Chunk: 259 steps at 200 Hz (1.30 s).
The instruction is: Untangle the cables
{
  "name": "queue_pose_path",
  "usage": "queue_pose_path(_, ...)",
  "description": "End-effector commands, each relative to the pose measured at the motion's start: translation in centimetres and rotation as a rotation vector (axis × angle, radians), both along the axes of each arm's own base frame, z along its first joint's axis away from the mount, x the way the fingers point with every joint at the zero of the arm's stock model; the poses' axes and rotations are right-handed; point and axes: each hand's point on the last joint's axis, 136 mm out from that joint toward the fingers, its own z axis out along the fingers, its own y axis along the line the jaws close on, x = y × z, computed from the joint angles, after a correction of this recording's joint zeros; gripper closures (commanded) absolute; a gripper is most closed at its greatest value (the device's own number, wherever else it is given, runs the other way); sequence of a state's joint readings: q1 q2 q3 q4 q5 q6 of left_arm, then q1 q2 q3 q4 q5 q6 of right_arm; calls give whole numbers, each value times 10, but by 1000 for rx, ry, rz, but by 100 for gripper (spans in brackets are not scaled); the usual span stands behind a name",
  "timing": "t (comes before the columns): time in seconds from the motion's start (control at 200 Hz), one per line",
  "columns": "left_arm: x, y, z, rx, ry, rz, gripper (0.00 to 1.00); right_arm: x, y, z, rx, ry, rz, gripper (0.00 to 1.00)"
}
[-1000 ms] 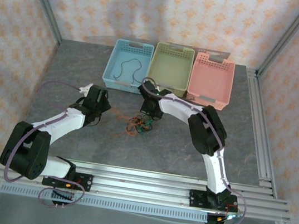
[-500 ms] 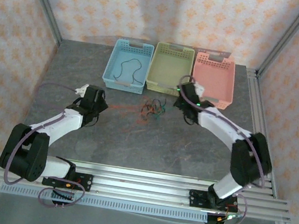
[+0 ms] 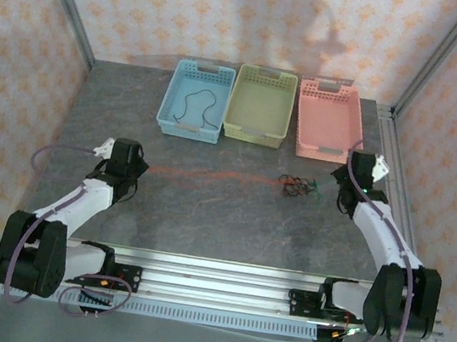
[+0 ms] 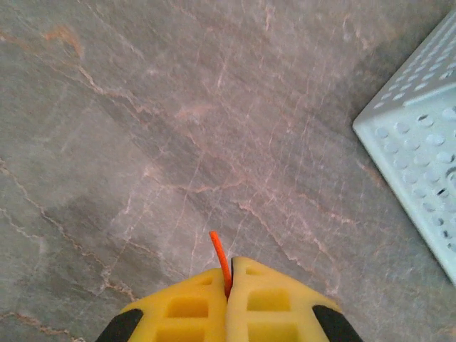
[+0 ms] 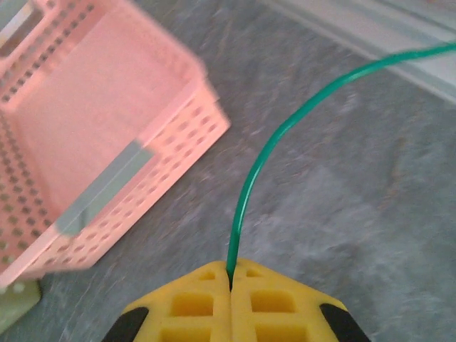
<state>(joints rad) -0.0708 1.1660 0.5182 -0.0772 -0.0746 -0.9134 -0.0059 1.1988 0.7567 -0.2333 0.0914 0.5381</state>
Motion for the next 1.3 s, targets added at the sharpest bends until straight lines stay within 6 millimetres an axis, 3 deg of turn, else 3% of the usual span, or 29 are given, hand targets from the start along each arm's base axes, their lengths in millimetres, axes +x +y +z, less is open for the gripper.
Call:
queue_pose_path(0.0,-10,20,5,44,-28,99,100,-11,-24,9,18,-38,-67,100)
queue_pose_path(0.2,-21,31,10,64,-50,151,100,-35,-64,3,53,-29,-208,100)
queue_pose_path(0.435,-31,40,15,85,-72,197,100,-47,-82,9,1,-21,-286,100)
queue_pose_path(0.721,-37,44,17,93,-86,223,100,-48,-80,29,-9,-92,-268,100)
queue_pose_path(0.976,-43,50,19,100,-98,254,100,-74,-101,51,-82,-108,-388,100)
queue_pose_path(1.161,-51,57,18,103,-107,296,100,-86,-121,48,42,-136,-466,100)
queue_pose_path(1.291,-54,60,19,105,-112,309,100,-91,-122,54,47,-156,-470,100)
